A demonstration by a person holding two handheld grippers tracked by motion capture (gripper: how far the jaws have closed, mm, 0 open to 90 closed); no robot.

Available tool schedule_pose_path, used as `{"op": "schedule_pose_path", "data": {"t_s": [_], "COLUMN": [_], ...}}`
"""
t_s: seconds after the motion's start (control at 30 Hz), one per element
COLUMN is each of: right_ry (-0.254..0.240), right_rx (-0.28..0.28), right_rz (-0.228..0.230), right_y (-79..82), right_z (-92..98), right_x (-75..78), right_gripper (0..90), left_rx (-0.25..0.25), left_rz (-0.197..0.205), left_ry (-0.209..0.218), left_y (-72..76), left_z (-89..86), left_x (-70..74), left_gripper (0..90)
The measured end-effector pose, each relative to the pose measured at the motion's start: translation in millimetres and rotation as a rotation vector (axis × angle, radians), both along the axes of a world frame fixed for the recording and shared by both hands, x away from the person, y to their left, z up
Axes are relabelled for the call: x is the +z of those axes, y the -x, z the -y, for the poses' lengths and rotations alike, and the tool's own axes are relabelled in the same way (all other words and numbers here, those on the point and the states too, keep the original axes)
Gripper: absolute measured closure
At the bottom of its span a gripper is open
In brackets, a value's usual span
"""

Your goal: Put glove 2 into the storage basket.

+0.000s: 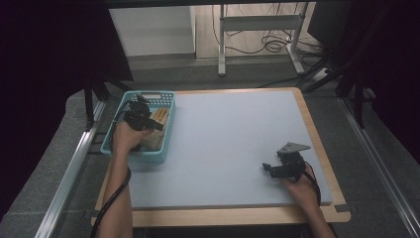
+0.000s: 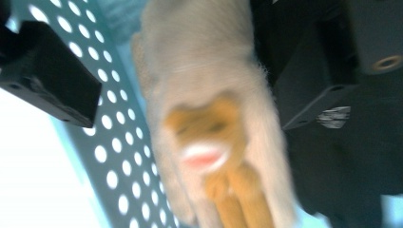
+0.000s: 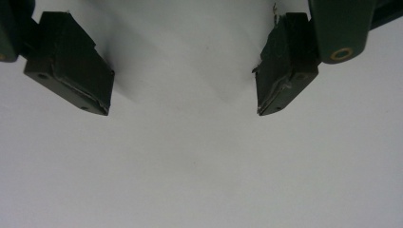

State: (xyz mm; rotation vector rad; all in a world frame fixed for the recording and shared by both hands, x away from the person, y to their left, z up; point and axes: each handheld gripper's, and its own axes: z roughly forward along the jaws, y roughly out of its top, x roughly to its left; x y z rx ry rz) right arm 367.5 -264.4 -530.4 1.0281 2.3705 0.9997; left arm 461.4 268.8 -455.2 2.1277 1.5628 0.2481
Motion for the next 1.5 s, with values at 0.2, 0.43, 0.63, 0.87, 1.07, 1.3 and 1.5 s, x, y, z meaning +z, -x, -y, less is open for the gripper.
{"op": "schedule_pose_path", "data": {"t_s": [0.2,0.43,0.63,0.87,1.07,1.3,1.5], "right_ry": [-0.001,0.0,0.0,0.0,-0.001,0.0,0.0], "right_rx": [-0.001,-0.001,-0.001,-0.001,-0.001,-0.001,-0.001], "right_rz": [-0.001,-0.001,-0.001,-0.001,-0.001,-0.001,-0.001], "right_y": [0.0,-0.1,0.0,0.0,-0.1,0.0,0.0], "right_z": [0.0,0.1,0.1,0.0,0.0,0.0,0.0], "right_x": [0.0,0.0,0.0,0.0,0.0,0.0,0.0], "right_gripper": [20.2,20.2,20.2,20.2,20.2,20.2,20.2], "left_rx": [0.122,0.128,0.079,0.072,0.087,0.085,0.086], "left_rz": [0.006,-0.067,-0.075,-0.069,0.0,0.065,0.103], "left_ry": [-0.064,-0.073,-0.028,0.02,0.016,0.013,0.026], "left_y": [-3.8,-16.9,-16.3,-13.2,-6.2,2.5,8.4], "left_z": [-18.9,-12.0,0.4,-3.6,-13.1,-18.4,-21.3], "left_x": [-8.7,-34.9,-34.5,-34.3,-27.6,-18.0,-14.7], "left_gripper": [60.6,77.6,81.4,75.1,54.3,38.2,28.8]}}
